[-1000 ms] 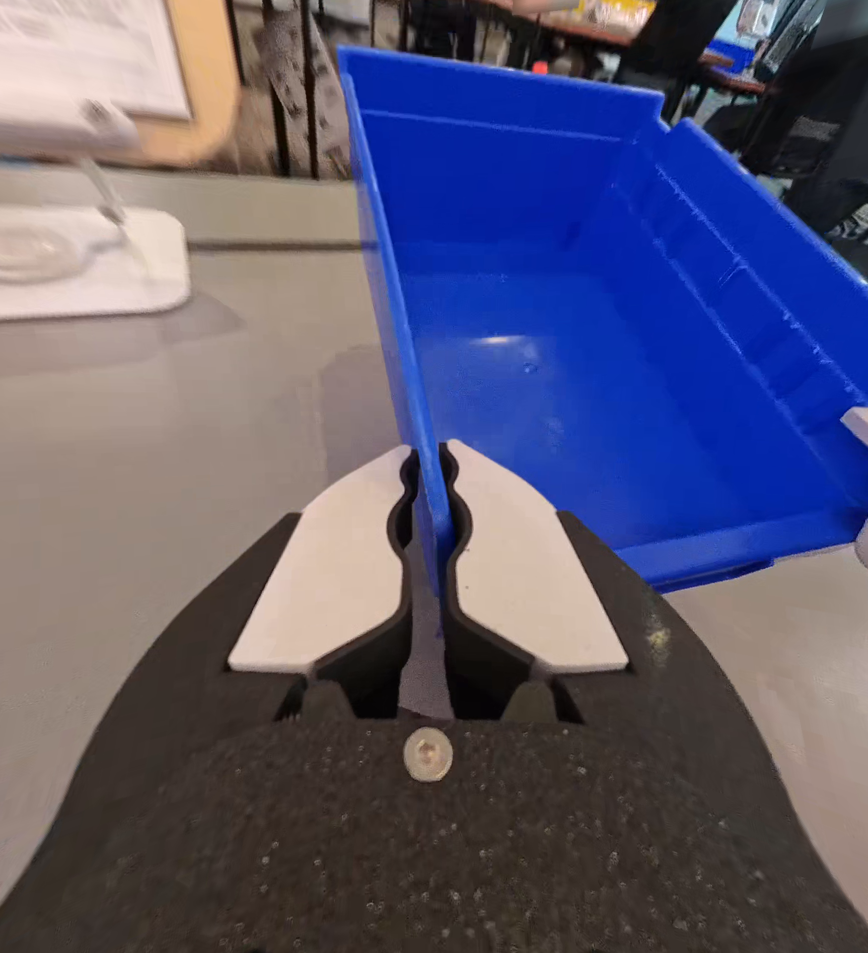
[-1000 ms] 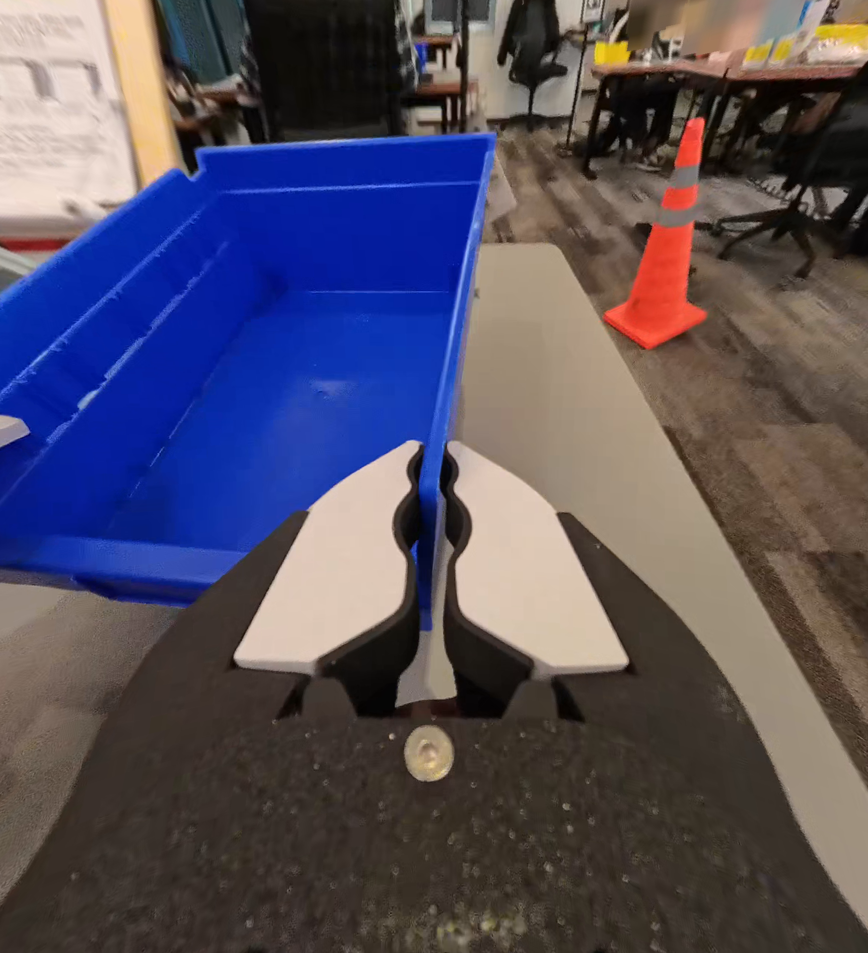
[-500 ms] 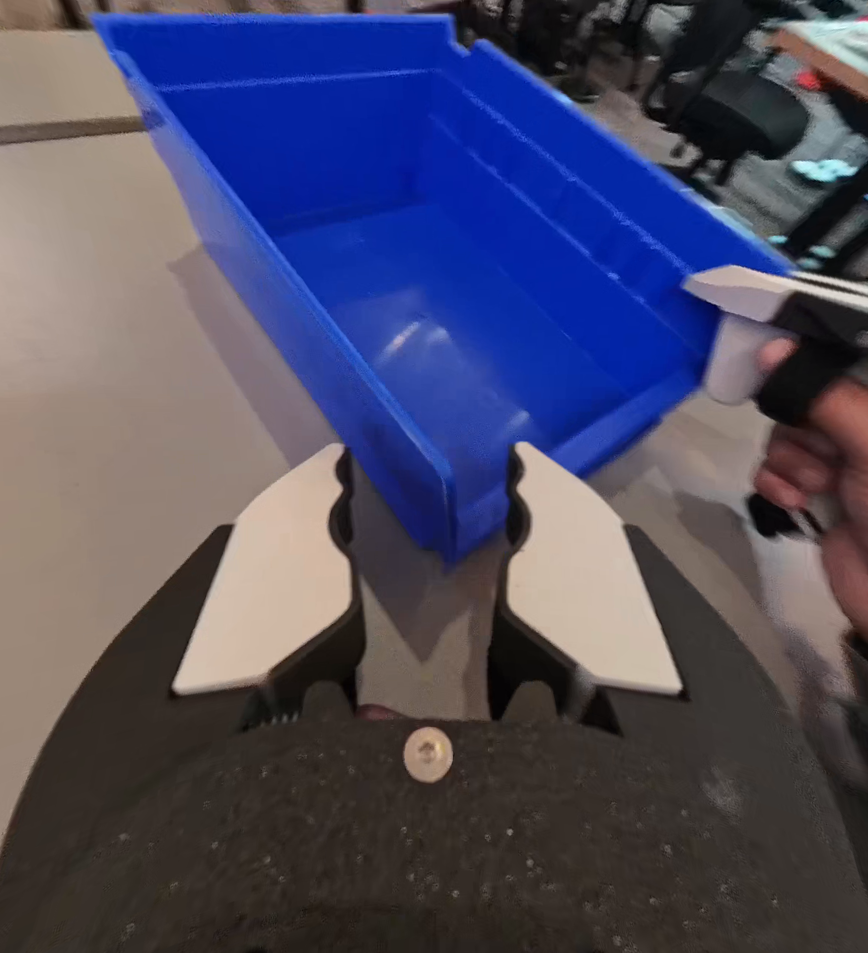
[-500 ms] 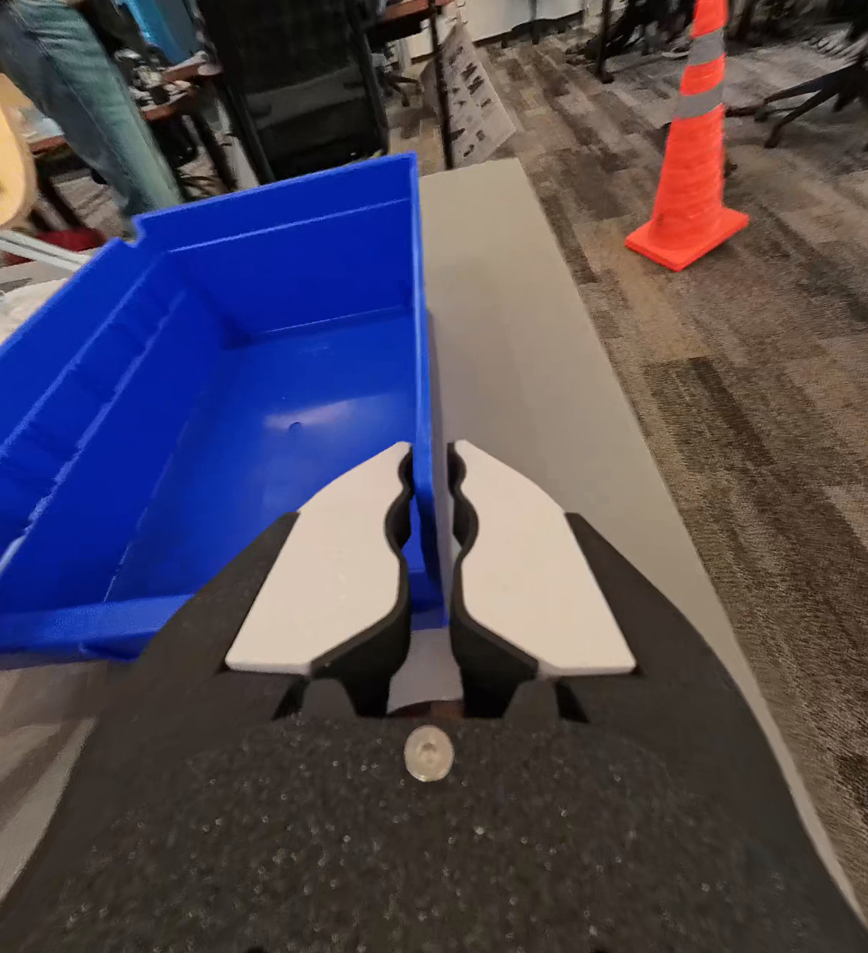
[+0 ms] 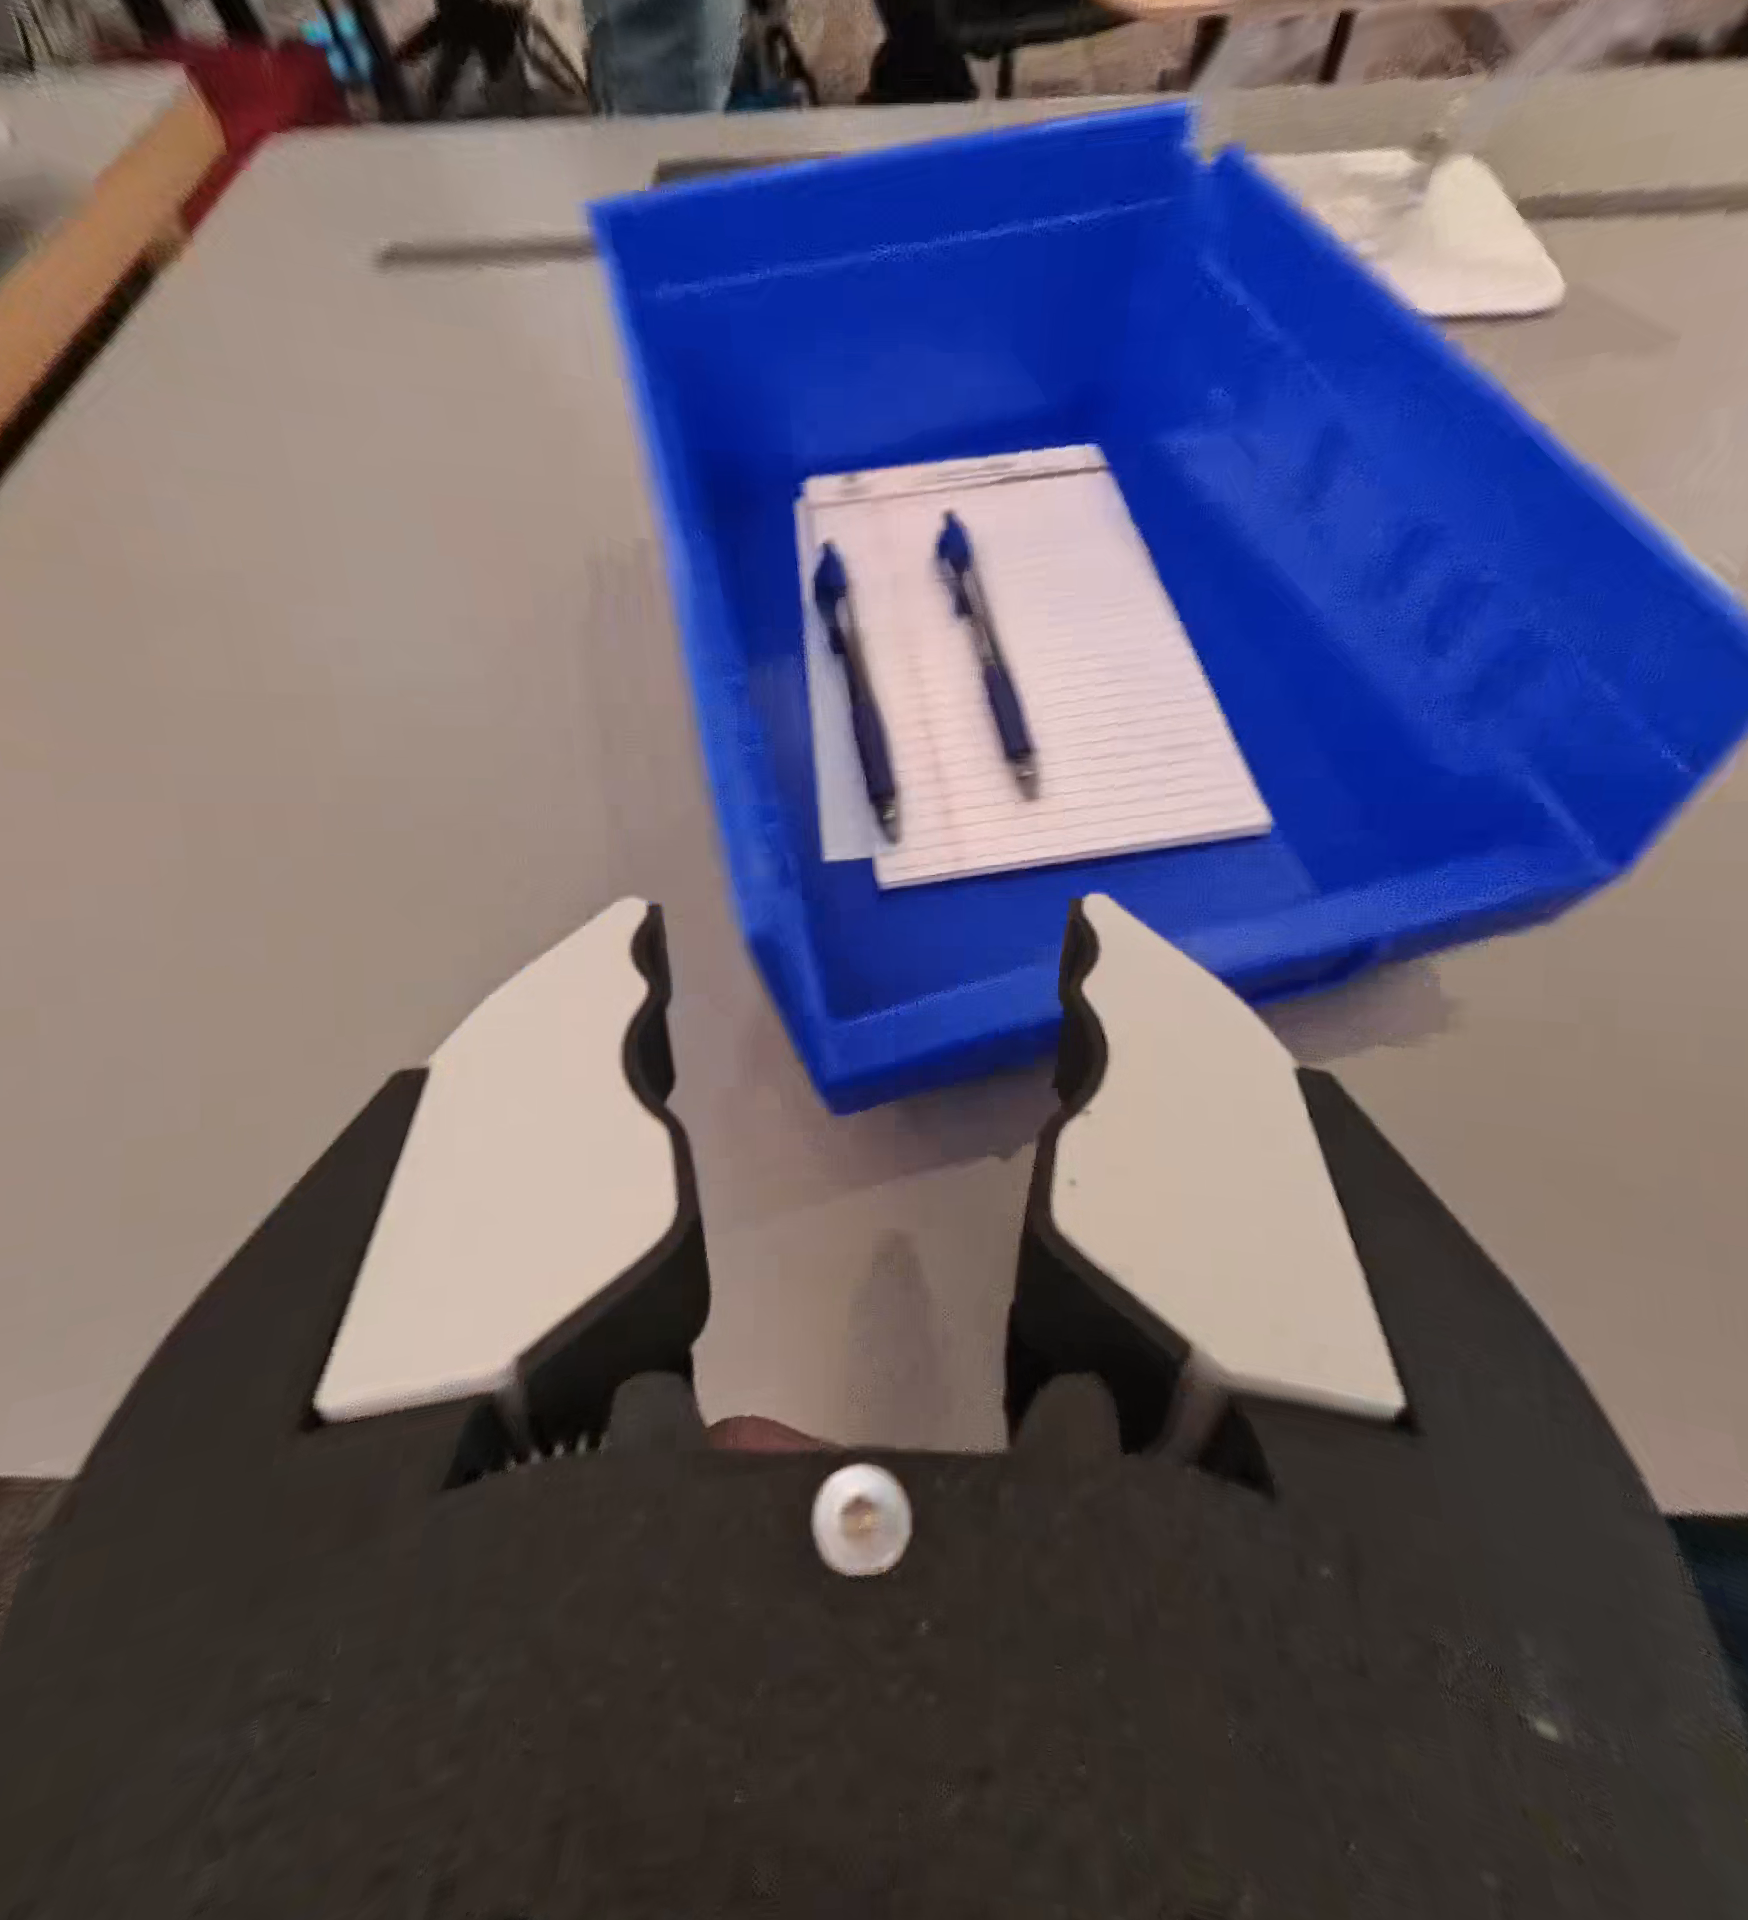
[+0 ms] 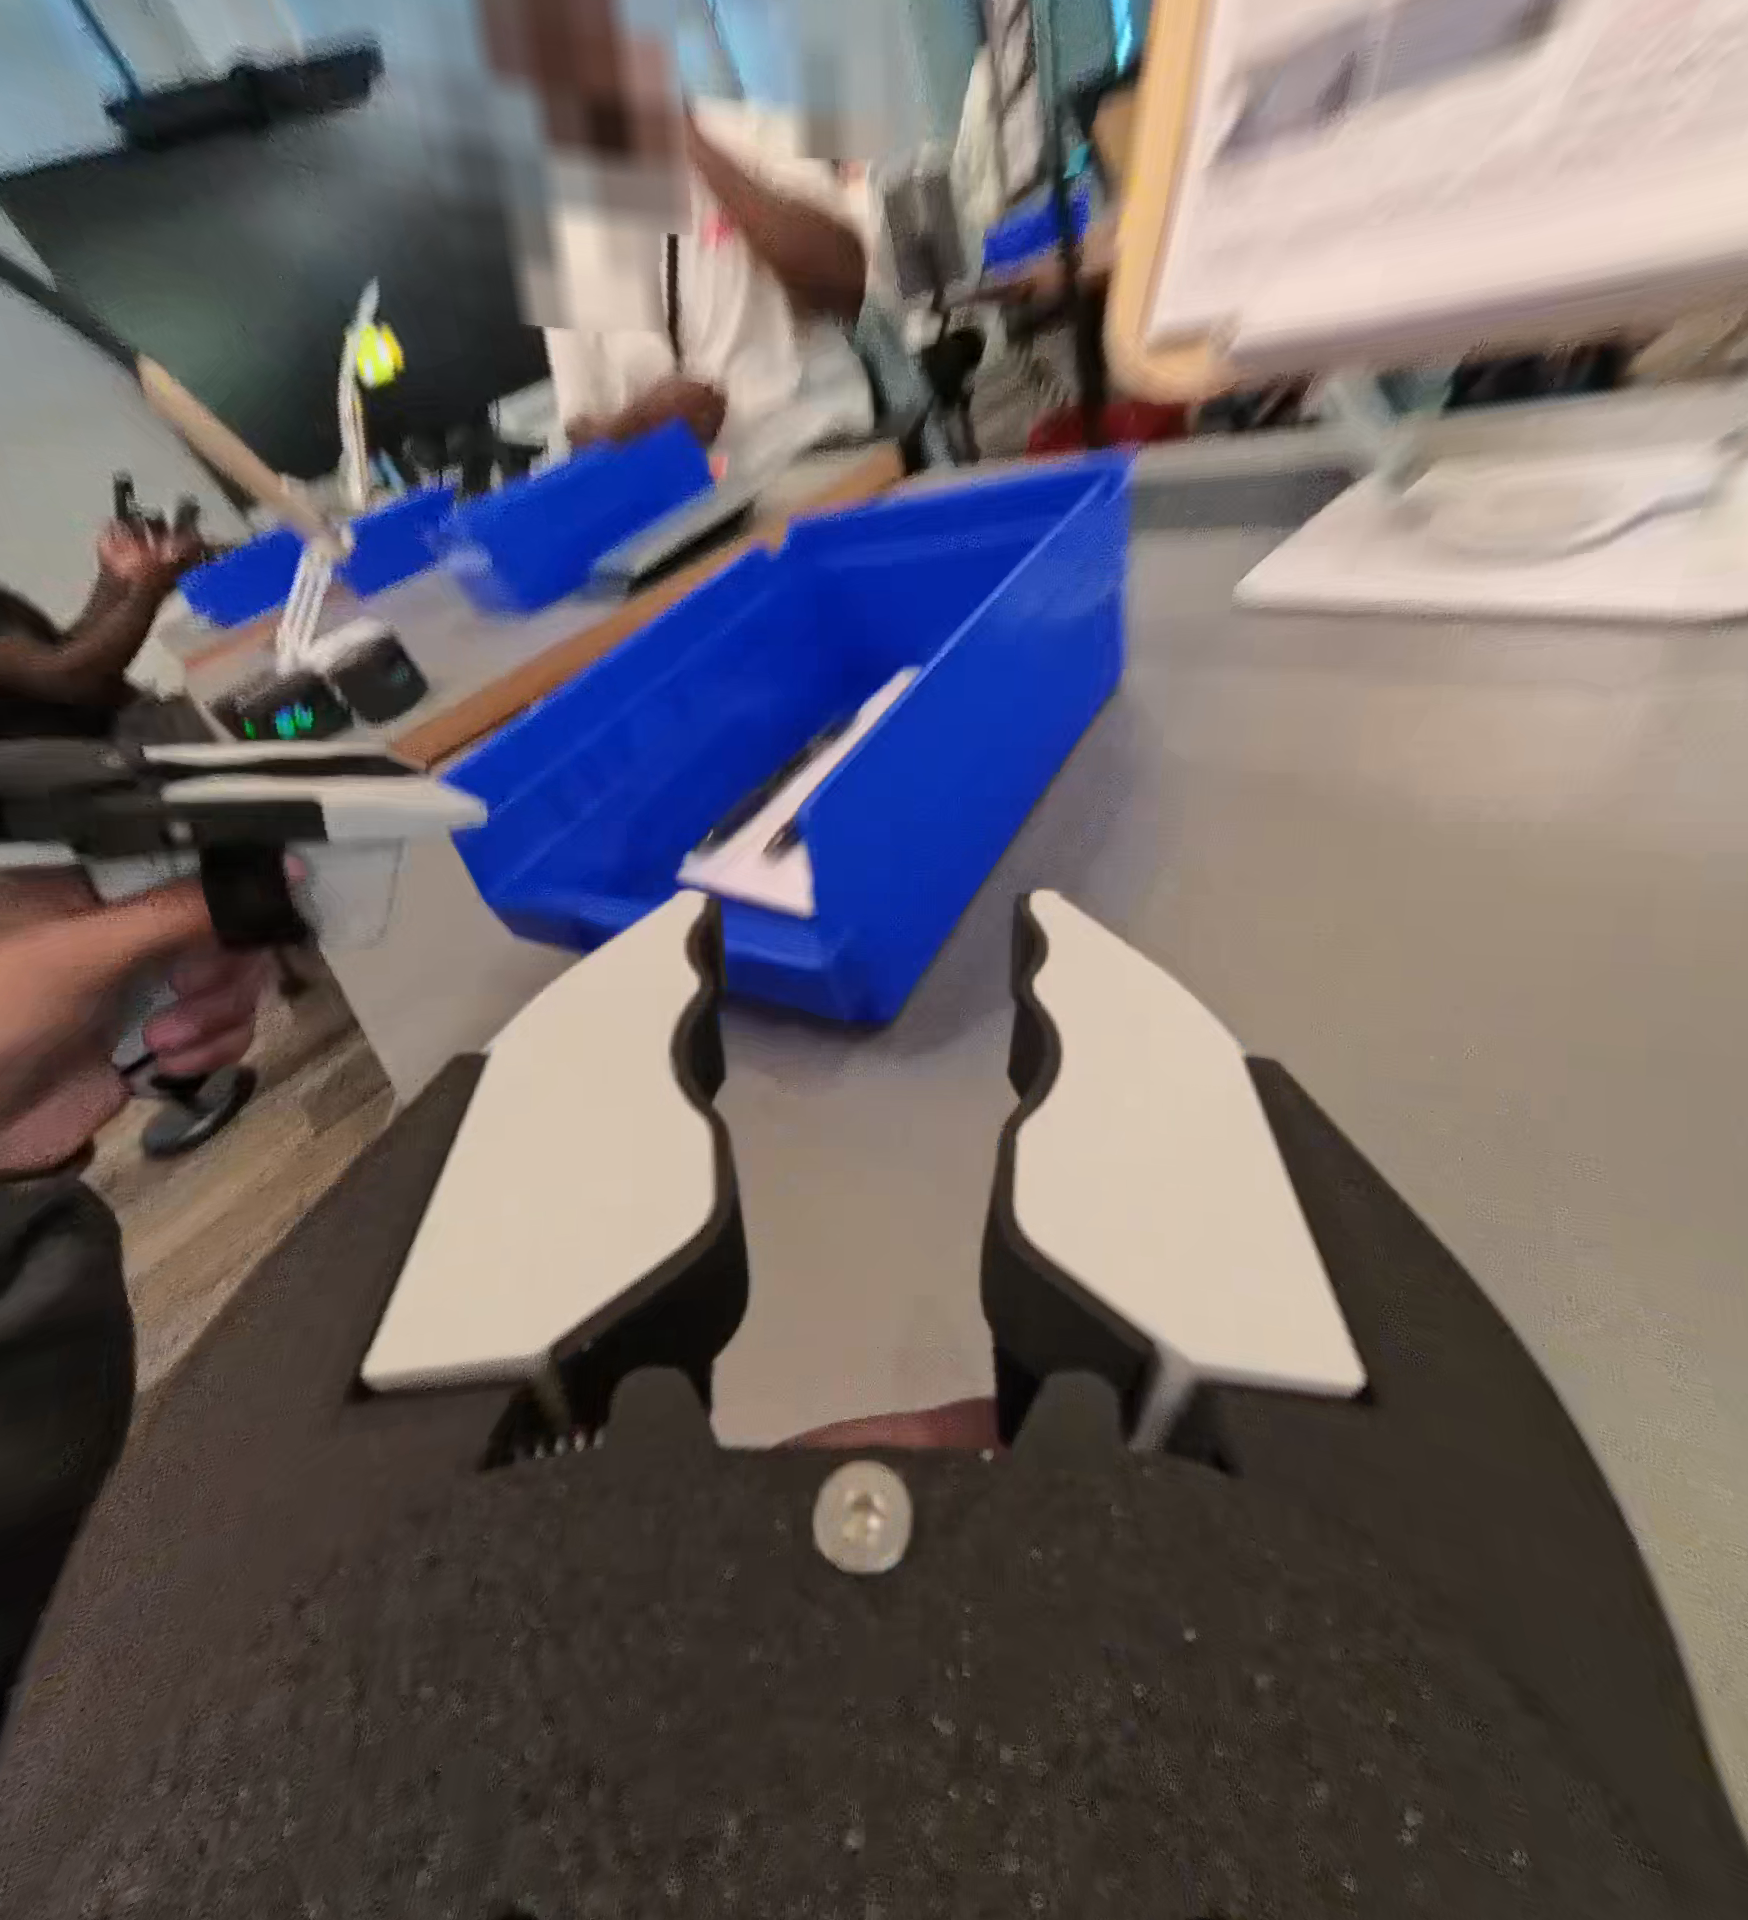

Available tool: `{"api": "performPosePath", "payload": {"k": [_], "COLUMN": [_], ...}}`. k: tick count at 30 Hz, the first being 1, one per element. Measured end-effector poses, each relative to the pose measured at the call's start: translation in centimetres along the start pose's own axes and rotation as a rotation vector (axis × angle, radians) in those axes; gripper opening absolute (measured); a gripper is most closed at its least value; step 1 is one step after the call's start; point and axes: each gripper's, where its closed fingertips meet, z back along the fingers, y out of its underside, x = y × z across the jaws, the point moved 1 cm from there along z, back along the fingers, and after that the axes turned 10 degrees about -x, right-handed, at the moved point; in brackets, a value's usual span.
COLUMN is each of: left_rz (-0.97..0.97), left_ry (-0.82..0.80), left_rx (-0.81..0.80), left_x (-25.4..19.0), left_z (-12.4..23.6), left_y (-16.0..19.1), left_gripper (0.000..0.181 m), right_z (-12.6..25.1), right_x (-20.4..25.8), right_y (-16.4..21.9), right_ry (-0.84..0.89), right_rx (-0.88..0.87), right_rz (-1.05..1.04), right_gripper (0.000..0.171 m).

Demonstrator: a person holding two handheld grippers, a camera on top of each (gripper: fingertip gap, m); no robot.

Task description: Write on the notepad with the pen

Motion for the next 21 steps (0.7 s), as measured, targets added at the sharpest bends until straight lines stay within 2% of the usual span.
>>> {"api": "performPosePath", "payload": {"k": [4,7,8,10,12,16,21], "left_rz": [0.111,0.108,0.114,0.148,0.105,0.049,0.026], "left_ry": [0.051,0.062,0.072,0.065,0.012,-0.003,-0.008], "left_rx": [0.015,0.021,0.032,0.035,0.032,0.030,-0.025], "left_x": [1.7,1.7,1.7,2.1,3.1,5.0,12.9], "left_z": [-2.8,-5.0,-5.7,-6.3,-6.5,-6.6,-7.2], "left_y": [1.3,1.5,1.7,1.7,1.5,0.9,-2.4], "left_gripper": [0.063,0.049,0.038,0.016,0.006,0.006,0.005], "right_z": [-7.0,-10.6,-11.5,-12.4,-12.7,-14.1,-20.4], "right_x": [1.2,0.9,0.9,0.2,0.2,1.5,7.0], "right_y": [4.4,5.0,5.6,6.0,5.9,5.6,5.2], "right_ry": [0.070,0.124,0.136,0.225,0.271,0.379,0.381], "right_rx": [0.091,0.121,0.157,0.195,0.201,0.165,0.073], "right_rz": [0.060,0.137,0.146,0.169,0.149,0.158,0.132], "right_gripper": [0.050,0.044,0.042,0.025,0.013,0.007,0.008]}}
